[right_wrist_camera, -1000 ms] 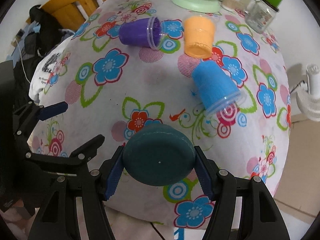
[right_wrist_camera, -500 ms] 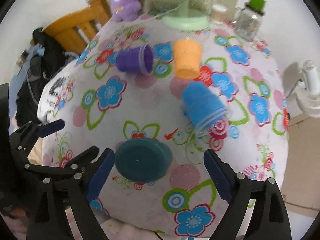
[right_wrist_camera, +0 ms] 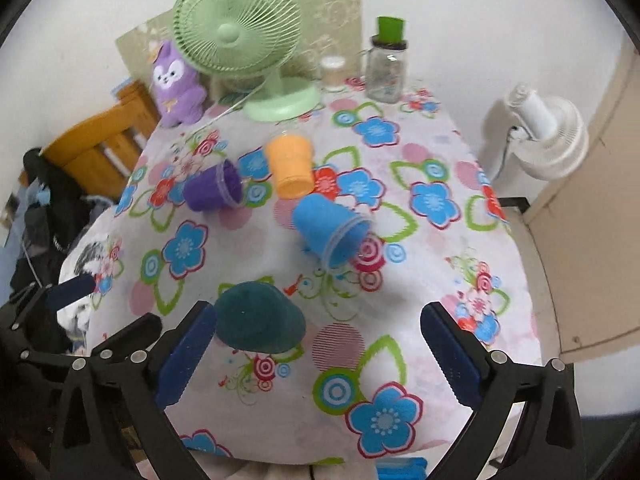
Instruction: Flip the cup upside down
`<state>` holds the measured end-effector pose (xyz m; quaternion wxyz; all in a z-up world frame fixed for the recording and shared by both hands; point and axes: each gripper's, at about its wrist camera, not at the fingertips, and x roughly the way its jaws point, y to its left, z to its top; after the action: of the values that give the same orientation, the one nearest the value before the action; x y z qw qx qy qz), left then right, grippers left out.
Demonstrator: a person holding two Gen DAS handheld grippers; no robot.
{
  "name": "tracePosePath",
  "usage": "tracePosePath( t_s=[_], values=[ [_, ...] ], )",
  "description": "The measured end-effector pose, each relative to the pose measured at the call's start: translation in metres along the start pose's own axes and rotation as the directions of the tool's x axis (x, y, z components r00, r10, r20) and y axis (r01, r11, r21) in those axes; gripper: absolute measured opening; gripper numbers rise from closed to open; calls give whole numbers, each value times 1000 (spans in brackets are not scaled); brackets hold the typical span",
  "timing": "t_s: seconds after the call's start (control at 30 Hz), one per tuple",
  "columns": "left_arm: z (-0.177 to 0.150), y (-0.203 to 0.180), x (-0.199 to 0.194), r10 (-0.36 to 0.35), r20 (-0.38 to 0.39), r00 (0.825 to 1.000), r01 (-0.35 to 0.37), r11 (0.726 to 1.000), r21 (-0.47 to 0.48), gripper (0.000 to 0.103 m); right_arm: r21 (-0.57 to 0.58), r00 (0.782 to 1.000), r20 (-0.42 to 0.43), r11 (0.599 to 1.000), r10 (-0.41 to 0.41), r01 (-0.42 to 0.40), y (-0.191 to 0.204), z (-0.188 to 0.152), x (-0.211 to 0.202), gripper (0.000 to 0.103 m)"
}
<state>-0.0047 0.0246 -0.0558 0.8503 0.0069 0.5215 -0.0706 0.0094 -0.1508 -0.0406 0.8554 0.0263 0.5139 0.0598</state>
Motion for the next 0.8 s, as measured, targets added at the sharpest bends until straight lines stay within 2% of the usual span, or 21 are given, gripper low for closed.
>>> tracePosePath(
  t_s=[0.17, 0.3, 0.5, 0.67, 0.8],
  values=[
    [-10, -2, -14, 67, -3, 998, -67, 993, -93, 98, -48, 998, 44, 998, -36, 39, -8, -6, -18, 103],
    [-18, -5, -27, 52, 21, 998, -47, 981, -190, 98, -61, 999, 47, 998, -23, 26, -18, -11, -27, 103],
    [-22, -20, -37, 56, 68, 996, -40, 974, -223, 98, -65, 997, 73, 998, -20, 24, -30, -18, -39, 103],
    [-22, -28, -41, 101, 81, 992, -82, 974, -213, 98, -85, 996, 92, 996, -1, 9, -29, -21, -42, 103],
    [-22, -26, -42, 103, 85, 991, -81, 971, -225, 99, -91, 996, 86, 996, 4, 4, -29, -21, -42, 103]
  ],
)
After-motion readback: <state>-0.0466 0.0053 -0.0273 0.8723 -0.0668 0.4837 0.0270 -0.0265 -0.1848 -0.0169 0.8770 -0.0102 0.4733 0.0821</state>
